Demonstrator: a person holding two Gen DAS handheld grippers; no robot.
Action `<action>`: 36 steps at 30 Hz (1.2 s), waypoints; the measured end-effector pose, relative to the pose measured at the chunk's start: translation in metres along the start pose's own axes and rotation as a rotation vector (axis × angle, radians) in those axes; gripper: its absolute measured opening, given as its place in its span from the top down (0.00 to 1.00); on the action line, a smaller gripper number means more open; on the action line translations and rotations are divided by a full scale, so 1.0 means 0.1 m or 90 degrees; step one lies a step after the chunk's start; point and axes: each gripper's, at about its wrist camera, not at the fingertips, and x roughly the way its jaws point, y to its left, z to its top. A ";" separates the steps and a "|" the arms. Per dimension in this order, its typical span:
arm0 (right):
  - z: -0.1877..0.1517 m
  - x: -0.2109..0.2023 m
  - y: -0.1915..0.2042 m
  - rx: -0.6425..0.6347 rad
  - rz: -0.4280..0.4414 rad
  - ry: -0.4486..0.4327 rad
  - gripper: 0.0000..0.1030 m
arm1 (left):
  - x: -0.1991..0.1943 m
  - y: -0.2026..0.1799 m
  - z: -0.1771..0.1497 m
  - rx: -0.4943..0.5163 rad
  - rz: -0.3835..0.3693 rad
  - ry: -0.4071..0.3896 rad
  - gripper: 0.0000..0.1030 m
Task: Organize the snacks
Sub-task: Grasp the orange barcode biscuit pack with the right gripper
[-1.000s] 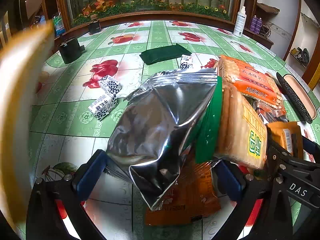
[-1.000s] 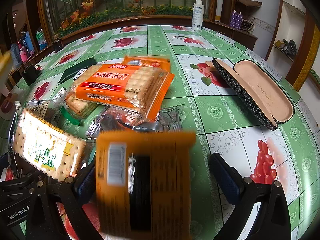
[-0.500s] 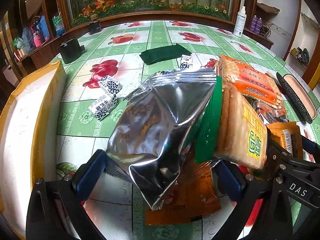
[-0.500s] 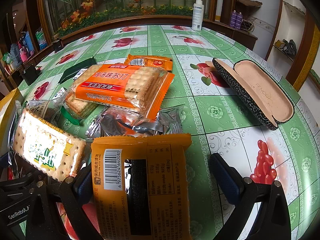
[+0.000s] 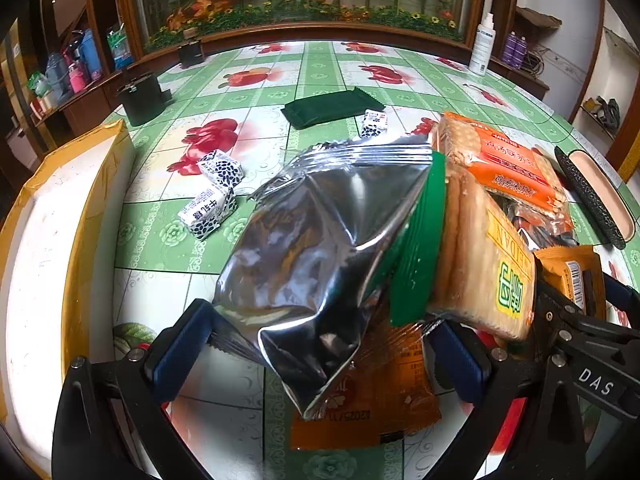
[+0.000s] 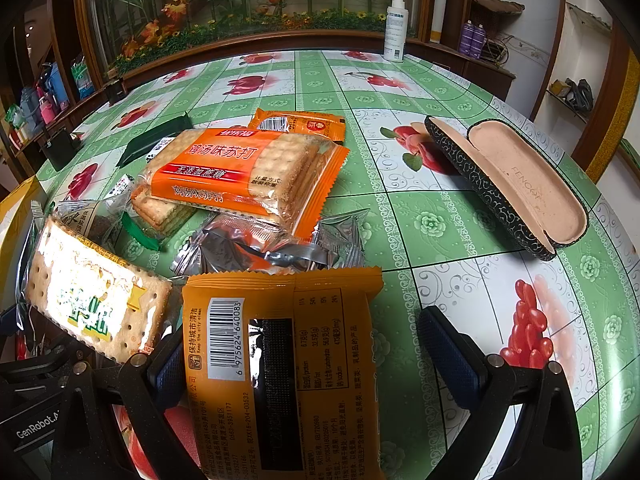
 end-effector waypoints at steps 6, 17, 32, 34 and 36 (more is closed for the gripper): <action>0.00 0.00 0.01 0.004 -0.002 0.000 0.01 | 0.00 0.00 -0.01 -0.007 0.006 0.000 0.00; 0.01 -0.06 -0.04 -0.057 0.075 0.053 0.01 | -0.17 0.03 -0.14 0.057 -0.075 0.049 0.00; -0.36 -0.68 -0.31 -0.092 0.167 -0.032 0.01 | -0.92 0.27 -0.41 0.085 -0.211 -0.014 0.16; -0.36 -0.65 -0.30 -0.091 0.175 -0.014 0.01 | -0.95 0.31 -0.42 0.088 -0.211 -0.014 0.16; -0.34 -0.58 -0.29 -0.082 0.186 -0.003 0.01 | -0.97 0.36 -0.43 0.082 -0.212 -0.012 0.17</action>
